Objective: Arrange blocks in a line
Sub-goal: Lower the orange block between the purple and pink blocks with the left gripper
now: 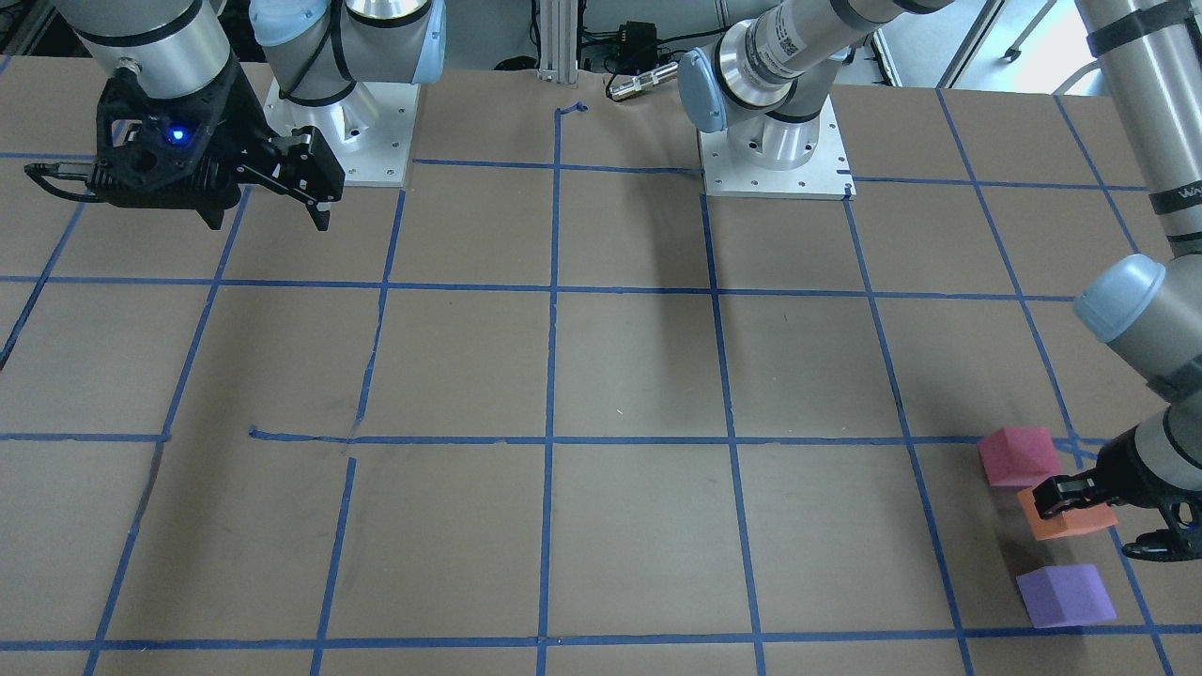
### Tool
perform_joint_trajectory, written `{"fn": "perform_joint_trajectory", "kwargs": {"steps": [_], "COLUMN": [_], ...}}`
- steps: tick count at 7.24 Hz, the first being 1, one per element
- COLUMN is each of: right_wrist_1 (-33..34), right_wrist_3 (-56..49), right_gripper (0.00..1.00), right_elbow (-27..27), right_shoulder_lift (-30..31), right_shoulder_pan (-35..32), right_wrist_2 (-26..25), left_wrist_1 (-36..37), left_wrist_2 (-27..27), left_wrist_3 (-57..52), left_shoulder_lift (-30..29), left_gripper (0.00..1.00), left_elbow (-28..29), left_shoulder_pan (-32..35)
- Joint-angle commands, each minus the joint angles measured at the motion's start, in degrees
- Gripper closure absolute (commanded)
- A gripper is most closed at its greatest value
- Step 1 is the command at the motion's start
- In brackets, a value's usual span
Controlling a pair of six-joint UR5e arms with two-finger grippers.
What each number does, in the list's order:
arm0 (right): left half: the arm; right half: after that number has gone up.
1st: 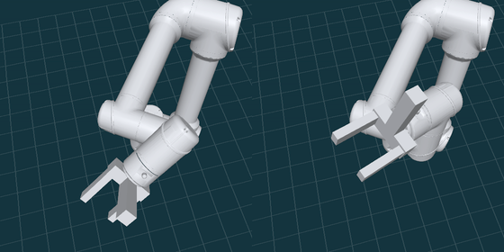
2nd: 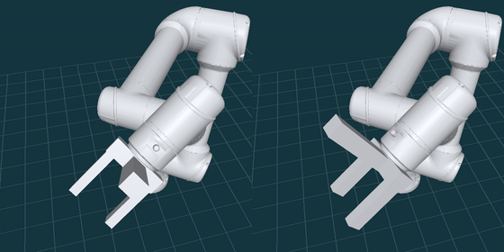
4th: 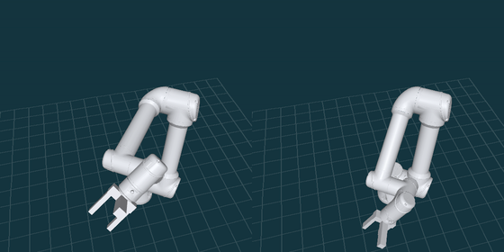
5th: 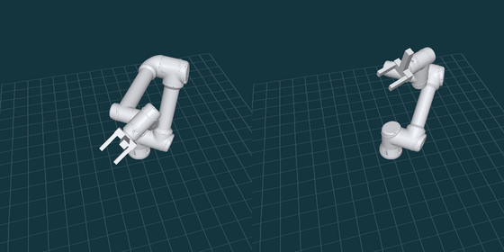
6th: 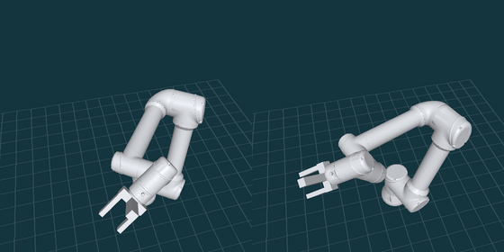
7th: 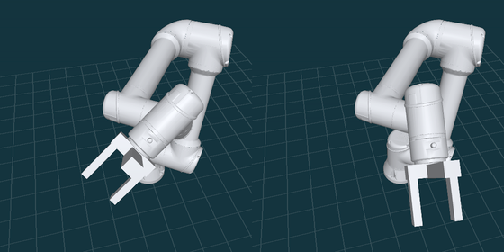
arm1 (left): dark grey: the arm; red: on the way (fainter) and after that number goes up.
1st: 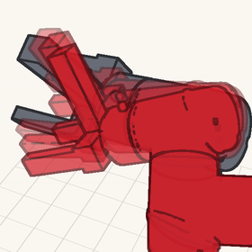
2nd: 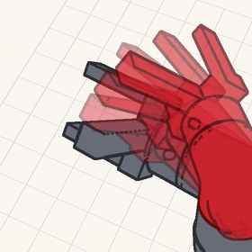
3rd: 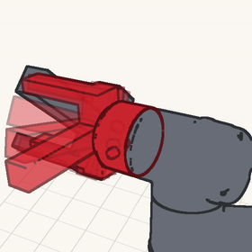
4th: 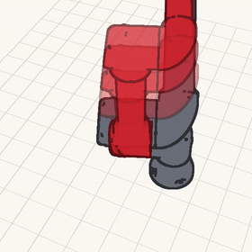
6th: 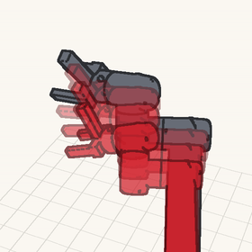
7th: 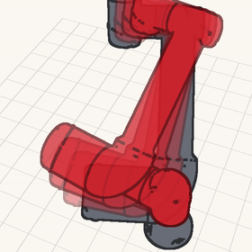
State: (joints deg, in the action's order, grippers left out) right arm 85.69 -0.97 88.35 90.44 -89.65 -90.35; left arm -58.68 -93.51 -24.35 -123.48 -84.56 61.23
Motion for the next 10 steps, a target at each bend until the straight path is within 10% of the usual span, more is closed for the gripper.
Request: {"fn": "perform_joint_trajectory", "kwargs": {"steps": [1,10], "right_wrist_1": [0.0,0.0], "right_wrist_3": [-0.1,-1.2], "right_gripper": [0.00,0.00], "right_elbow": [0.0,0.1], "right_shoulder_lift": [0.0,-0.3], "right_shoulder_pan": [0.0,0.0], "right_wrist_2": [0.0,-0.1], "left_wrist_1": [-0.3,4.8], "left_wrist_2": [2.2,3.2], "left_wrist_3": [-1.6,-7.1], "left_shoulder_lift": [-0.6,-1.9], "left_gripper": [1.00,1.00], "left_elbow": [0.0,-3.2], "left_shoulder_pan": [-0.2,-0.6]}}
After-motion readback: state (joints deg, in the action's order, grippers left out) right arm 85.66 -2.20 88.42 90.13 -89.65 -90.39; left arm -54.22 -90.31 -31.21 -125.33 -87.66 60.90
